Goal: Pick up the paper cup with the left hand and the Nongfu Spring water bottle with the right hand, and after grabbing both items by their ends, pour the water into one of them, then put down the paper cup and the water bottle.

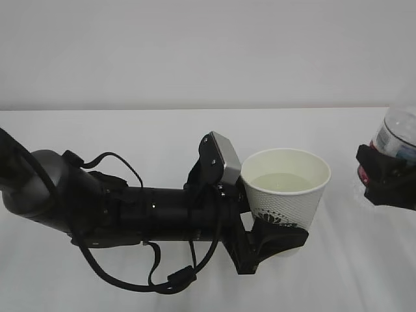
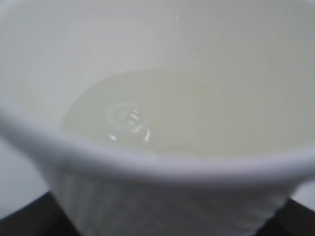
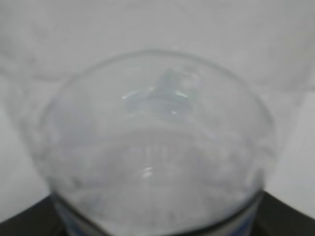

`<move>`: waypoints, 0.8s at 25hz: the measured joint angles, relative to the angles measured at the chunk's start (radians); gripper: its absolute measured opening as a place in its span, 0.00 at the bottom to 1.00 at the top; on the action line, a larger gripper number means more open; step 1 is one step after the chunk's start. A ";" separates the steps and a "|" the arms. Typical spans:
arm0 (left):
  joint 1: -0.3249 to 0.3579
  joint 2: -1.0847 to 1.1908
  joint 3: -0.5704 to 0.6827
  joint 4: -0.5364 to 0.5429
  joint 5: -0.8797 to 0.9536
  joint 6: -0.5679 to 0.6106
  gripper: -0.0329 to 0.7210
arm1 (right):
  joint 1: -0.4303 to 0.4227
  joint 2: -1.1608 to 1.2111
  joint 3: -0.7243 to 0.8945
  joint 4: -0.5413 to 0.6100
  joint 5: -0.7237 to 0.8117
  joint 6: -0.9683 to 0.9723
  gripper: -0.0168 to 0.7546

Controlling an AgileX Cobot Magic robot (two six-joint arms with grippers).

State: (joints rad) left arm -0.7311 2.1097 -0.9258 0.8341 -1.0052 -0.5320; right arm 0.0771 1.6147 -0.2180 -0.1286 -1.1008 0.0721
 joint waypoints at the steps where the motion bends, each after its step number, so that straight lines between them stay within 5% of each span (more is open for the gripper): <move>1: 0.000 0.000 0.000 0.000 -0.002 0.000 0.74 | 0.000 0.026 0.000 0.004 -0.002 0.002 0.59; 20: 0.000 0.000 0.000 -0.002 -0.002 0.000 0.74 | 0.000 0.207 -0.163 0.015 -0.011 0.004 0.59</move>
State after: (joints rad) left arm -0.7311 2.1097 -0.9258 0.8318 -1.0068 -0.5320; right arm 0.0771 1.8217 -0.3813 -0.1139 -1.1115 0.0760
